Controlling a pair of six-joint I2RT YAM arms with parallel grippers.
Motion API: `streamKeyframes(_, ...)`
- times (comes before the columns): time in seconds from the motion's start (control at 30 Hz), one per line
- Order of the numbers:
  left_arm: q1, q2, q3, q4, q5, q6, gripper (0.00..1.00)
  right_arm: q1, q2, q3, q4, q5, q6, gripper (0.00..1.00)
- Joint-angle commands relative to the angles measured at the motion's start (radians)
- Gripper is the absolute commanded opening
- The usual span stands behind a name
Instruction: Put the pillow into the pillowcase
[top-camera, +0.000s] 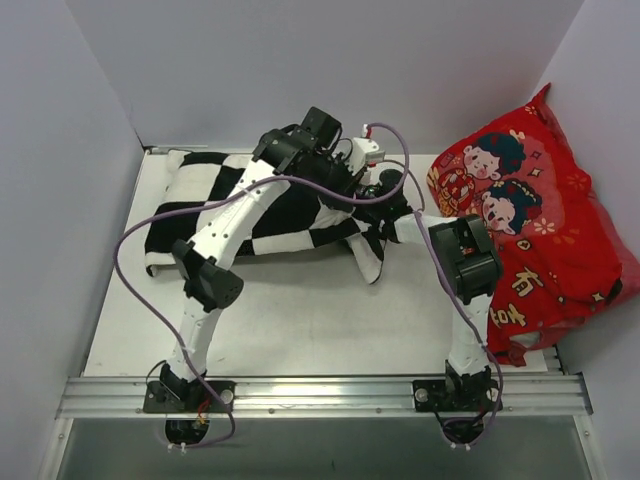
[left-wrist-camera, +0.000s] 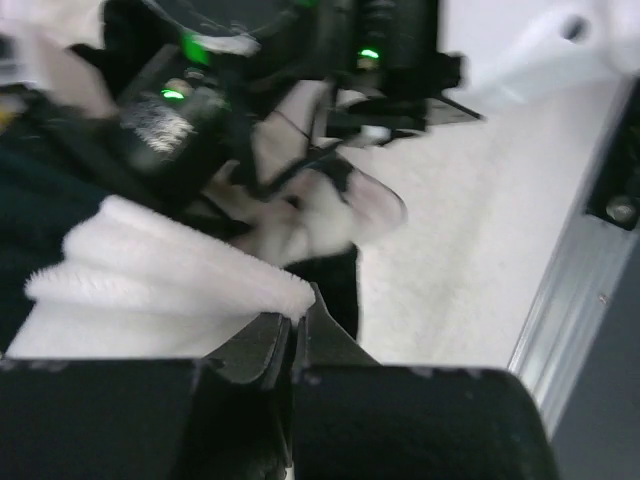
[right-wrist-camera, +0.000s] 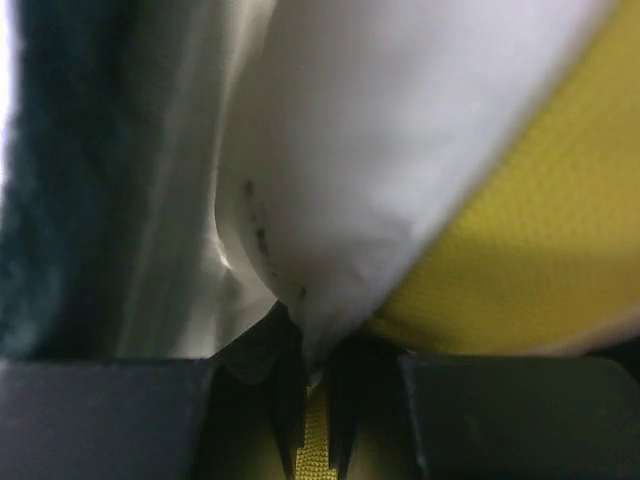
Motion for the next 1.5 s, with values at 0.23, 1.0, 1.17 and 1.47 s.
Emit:
streamKeyframes(0.23, 0.042, -0.265, -0.435, -0.004, 0.386, 0.149, 0.00, 0.107, 0.161, 0.024, -0.442, -0.006, -0.422, 0.00)
streamKeyframes(1.0, 0.139, -0.293, -0.721, 0.624, -0.270, -0.073, 0.97, -0.078, -0.140, 0.119, -1.395, 0.144, -1.377, 0.45)
streamKeyframes(1.17, 0.116, -0.133, -0.626, 0.672, -0.336, -0.191, 0.97, -0.086, -0.002, 0.144, -1.358, 0.156, -1.316, 0.42)
streamKeyframes(1.47, 0.272, -0.162, -0.805, 0.467, -0.252, -0.103, 0.13, -0.146, -0.052, 0.082, -1.566, 0.368, -1.455, 0.22)
